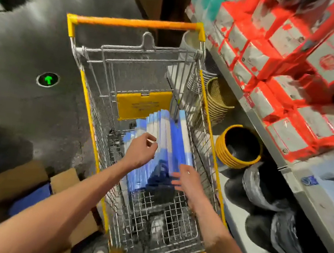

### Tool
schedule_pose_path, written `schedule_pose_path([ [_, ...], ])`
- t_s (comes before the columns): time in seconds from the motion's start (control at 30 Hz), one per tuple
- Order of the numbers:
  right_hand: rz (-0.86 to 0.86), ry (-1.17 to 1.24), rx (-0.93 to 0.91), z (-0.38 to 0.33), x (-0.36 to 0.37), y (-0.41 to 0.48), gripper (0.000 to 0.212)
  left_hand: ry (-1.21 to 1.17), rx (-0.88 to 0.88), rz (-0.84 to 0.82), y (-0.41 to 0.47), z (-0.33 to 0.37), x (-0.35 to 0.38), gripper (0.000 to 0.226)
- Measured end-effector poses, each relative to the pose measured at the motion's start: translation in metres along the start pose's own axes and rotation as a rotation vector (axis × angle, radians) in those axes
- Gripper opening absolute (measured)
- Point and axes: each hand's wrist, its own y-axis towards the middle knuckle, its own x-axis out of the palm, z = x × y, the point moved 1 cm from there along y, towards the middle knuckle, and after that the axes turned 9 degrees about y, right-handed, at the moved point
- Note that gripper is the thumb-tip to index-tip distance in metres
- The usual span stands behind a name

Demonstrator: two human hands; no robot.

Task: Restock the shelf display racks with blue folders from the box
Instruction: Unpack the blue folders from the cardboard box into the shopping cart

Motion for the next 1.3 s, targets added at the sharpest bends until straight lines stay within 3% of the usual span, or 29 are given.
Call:
schedule_pose_path([
  [0.17, -0.006, 0.022, 0.000, 0.032, 0.051, -0.057, 0.024, -0.067, 0.068, -0.016, -0.071, -0.037, -0.046, 0.015],
  [0.43, -0.175, -0.150, -0.048, 0.061, 0.120, -0.134, 0.022, -0.115, 0.057, 0.168, -0.159, -0.109, -0.089, 0.010],
  [0.67, -0.335, -0.213, -0.054, 0.116, 0.161, -0.181, 0.022, -0.124, -0.135, 0.216, -0.236, -0.176, -0.091, 0.021],
  [1.0, -0.376, -0.365, 0.020, 0.208, 0.187, -0.228, 0.029, -0.057, -0.311, 0.161, -0.331, -0.273, -0.083, 0.021],
  [1.3, -0.409, -0.392, 0.109, 0.257, 0.291, -0.235, 0.029, -0.032, -0.404, 0.185, -0.356, -0.378, -0.141, 0.017],
])
